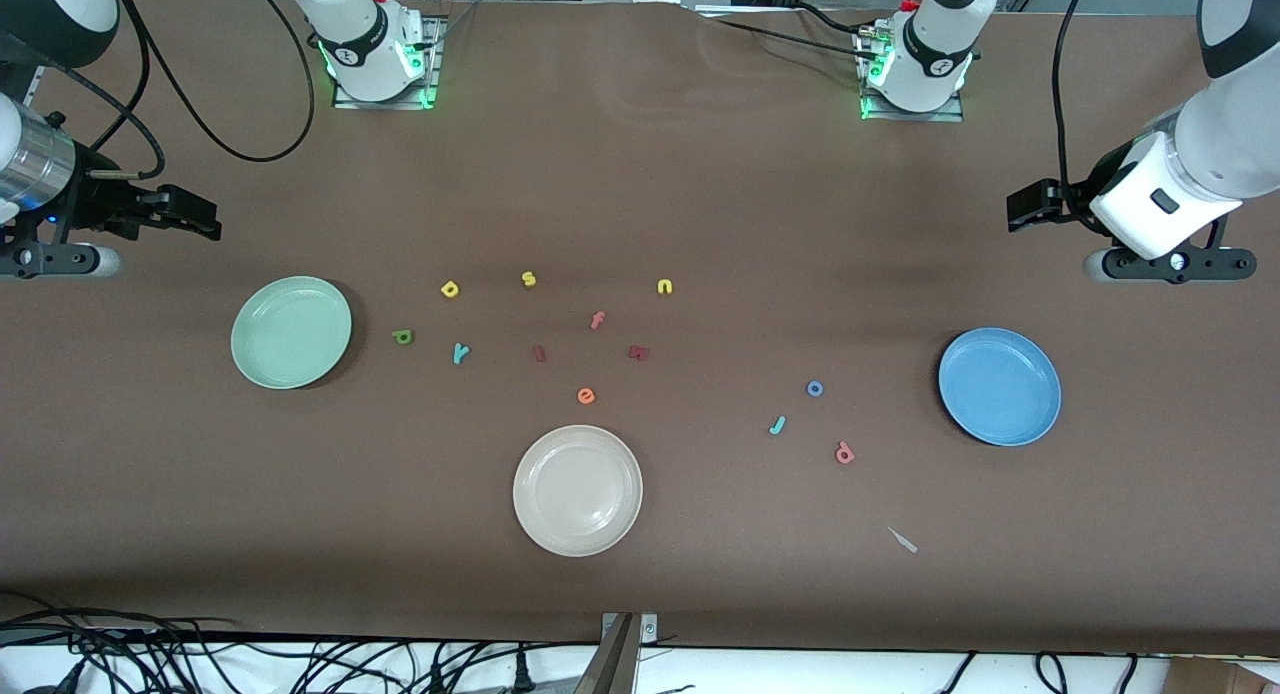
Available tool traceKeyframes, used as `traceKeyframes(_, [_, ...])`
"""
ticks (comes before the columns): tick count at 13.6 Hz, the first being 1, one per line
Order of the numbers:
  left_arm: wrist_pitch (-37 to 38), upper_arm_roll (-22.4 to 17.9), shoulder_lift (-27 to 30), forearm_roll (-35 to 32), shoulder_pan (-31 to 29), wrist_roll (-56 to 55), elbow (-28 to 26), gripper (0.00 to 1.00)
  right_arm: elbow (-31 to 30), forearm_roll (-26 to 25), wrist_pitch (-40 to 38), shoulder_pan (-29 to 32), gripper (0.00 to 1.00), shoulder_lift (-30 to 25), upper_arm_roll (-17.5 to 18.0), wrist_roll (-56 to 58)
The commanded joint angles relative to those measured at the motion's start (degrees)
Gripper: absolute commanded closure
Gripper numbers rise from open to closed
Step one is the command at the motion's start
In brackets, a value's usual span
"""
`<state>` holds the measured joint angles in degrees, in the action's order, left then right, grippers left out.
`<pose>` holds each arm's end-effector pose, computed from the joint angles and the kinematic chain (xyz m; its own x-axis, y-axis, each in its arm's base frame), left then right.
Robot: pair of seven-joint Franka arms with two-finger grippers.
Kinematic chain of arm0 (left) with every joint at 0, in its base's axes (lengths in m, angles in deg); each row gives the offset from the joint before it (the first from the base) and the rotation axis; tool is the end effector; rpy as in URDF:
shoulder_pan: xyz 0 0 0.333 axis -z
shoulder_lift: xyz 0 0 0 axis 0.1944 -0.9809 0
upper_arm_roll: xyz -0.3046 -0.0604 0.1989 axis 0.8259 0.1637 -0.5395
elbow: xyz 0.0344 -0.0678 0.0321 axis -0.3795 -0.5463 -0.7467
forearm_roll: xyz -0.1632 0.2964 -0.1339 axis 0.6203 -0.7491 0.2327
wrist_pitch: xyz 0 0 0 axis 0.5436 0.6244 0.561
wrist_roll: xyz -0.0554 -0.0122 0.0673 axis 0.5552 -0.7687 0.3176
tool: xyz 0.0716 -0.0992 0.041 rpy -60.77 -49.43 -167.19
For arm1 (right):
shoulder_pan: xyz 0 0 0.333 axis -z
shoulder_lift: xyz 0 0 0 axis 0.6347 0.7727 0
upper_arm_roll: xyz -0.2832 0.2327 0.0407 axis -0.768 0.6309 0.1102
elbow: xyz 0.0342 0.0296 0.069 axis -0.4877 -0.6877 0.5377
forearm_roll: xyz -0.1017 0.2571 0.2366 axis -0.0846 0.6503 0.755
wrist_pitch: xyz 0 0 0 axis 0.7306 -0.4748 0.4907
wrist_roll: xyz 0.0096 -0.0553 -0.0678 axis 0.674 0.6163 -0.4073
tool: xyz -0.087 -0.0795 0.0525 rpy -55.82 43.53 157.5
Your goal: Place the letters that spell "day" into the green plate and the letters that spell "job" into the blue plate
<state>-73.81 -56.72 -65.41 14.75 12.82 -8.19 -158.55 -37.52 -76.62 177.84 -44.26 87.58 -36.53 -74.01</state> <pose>0.5458 -0.0656 0.6131 0.9788 0.0071 -0.2048 0.0038 -0.9999 -0.0166 0.5398 0.0111 0.5916 0.9913 0.0102 -0.1313 0.0114 -0.9999 0.0082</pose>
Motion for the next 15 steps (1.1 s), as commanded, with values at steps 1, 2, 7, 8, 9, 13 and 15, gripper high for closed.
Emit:
traceKeyframes(1, [-1.5, 0.1, 0.7, 0.0, -0.1, 1.0, 0.4, 0.00, 0.5, 0.1, -0.8, 0.5, 0.00, 0.0, 0.3, 0.4])
traceKeyframes(2, [-2.0, 0.0, 0.9, 0.0, -0.1, 1.0, 0.3, 0.00, 0.5, 0.1, -1.2, 0.5, 0.00, 0.0, 0.3, 0.2])
traceKeyframes(7, [-2.9, 1.0, 1.4, 0.0, -0.4, 1.0, 0.1, 0.00, 0.5, 0.1, -1.7, 0.5, 0.00, 0.0, 0.3, 0.2])
traceKeyframes(8, [-2.9, 1.1, 1.5, 0.0, -0.3, 1.0, -0.2, 0.00, 0.5, 0.1, -1.7, 0.5, 0.00, 0.0, 0.3, 0.2])
traceKeyframes(9, [-2.9, 1.3, 1.7, 0.0, -0.3, 1.0, -0.2, 0.00, 0.6, 0.1, -1.7, 0.4, 0.00, 0.0, 0.3, 0.2])
traceKeyframes(13, [-3.0, 1.4, 1.7, 0.0, -0.3, 1.0, -0.2, 0.00, 0.5, 0.1, -1.8, 0.5, 0.00, 0.0, 0.3, 1.2])
traceKeyframes(15, [-3.0, 1.5, 1.7, -0.1, -0.2, 1.0, -0.1, 0.00, 0.4, 0.0, -2.3, 0.4, 0.00, 0.0, 0.3, 1.1])
